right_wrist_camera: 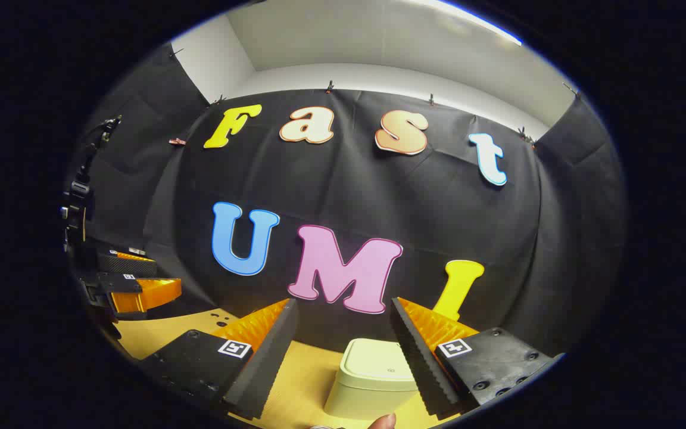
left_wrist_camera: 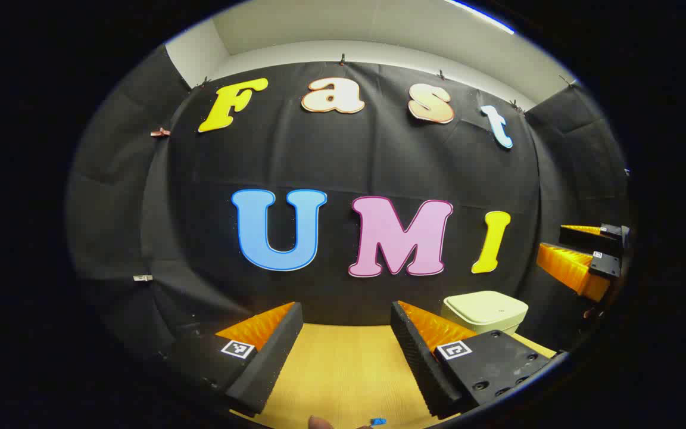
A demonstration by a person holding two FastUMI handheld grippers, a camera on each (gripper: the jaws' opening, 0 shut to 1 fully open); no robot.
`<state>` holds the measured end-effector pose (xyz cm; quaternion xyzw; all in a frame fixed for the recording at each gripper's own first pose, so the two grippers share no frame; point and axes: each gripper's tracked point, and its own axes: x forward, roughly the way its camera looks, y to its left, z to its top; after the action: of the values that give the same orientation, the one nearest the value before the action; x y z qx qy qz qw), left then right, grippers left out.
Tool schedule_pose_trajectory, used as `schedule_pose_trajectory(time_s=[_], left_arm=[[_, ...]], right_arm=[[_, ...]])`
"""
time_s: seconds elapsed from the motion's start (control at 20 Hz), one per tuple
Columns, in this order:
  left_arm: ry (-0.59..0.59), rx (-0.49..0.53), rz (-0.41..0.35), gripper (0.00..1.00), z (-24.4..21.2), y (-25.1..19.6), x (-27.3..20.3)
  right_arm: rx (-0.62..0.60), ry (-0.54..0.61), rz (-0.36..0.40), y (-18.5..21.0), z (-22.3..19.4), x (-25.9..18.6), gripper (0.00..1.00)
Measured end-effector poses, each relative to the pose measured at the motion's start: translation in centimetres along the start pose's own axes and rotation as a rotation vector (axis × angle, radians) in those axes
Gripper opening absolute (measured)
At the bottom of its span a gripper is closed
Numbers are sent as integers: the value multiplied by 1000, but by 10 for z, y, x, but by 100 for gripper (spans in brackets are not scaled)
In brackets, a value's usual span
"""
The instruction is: Press the lid of the desktop garbage bin to open it, pick up the crumpled paper on the desktop and throw it into the bin, then pick up the pop can on the desktop and drop it into the bin, and finally close the garbage bin lid.
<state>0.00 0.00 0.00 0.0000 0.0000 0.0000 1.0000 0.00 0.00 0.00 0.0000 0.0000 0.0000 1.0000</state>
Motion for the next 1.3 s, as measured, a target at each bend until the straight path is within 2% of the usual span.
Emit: schedule_pose_trajectory(time_s=[0.05,0.2,0.45,0.85,0.95,1.1,1.2,1.3], left_arm=[[-9,11,-5,96,4,0,2],[-32,22,-22,95,9,-3,9],[0,20,-28,95,-4,-2,18],[10,8,-44,95,-12,1,30],[13,15,-47,95,-14,1,32],[18,18,-49,95,-18,4,35],[22,11,-47,95,-20,6,37],[25,6,-45,95,-22,8,40]], right_arm=[[6,-2,-14,0,0,0,97],[34,0,-36,-6,-1,4,97],[45,31,-65,-20,-13,9,98],[30,66,-80,-24,-27,15,97],[33,77,-94,-28,-30,18,71],[113,107,-26,-15,-41,25,31],[134,116,-41,-25,-46,31,5],[111,153,-66,-40,-63,42,6]])
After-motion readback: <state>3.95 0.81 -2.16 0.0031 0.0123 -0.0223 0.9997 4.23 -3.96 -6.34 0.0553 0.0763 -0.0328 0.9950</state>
